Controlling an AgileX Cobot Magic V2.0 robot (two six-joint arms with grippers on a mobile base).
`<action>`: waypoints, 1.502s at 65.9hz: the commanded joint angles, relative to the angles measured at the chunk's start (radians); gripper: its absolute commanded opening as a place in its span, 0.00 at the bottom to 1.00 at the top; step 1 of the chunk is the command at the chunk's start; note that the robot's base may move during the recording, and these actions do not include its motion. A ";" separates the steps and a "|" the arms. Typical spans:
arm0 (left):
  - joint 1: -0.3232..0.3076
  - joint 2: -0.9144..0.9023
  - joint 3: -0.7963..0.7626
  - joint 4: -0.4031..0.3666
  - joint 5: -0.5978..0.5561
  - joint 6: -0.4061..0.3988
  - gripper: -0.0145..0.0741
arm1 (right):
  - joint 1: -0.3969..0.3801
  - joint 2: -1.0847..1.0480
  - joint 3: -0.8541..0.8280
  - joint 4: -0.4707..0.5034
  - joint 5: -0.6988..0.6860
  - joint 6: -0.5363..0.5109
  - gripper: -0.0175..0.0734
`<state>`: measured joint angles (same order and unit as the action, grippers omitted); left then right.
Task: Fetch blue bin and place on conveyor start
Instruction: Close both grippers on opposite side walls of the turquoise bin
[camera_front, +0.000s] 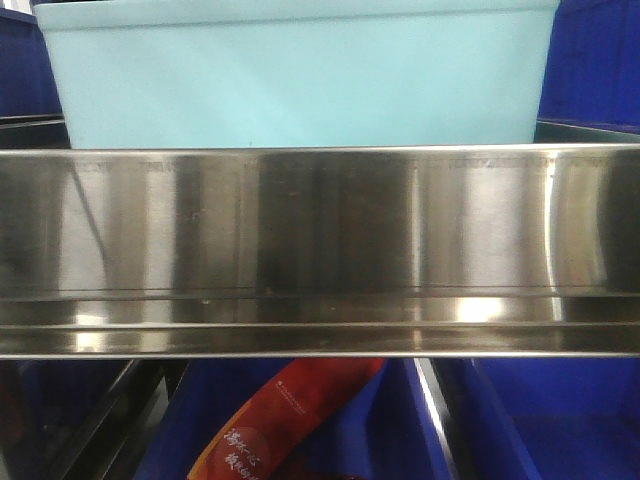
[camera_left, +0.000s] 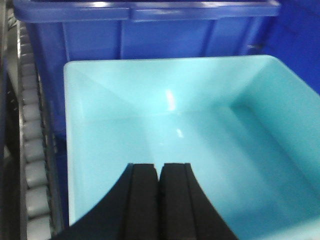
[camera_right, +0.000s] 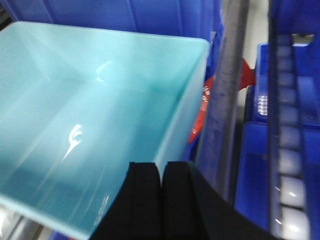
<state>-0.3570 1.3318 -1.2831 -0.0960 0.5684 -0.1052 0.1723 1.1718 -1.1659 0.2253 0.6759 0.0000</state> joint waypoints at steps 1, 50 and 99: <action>-0.019 0.074 -0.079 0.135 0.018 -0.175 0.04 | 0.026 0.069 -0.065 -0.080 -0.003 0.102 0.04; -0.015 0.238 -0.266 0.348 0.209 -0.351 0.13 | 0.128 0.466 -0.486 -0.388 0.349 0.464 0.05; 0.033 0.359 -0.266 0.339 0.222 -0.353 0.51 | 0.128 0.544 -0.484 -0.386 0.363 0.464 0.44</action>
<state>-0.3338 1.6890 -1.5414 0.2536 0.7855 -0.4484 0.2999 1.7104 -1.6430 -0.1473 1.0416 0.4652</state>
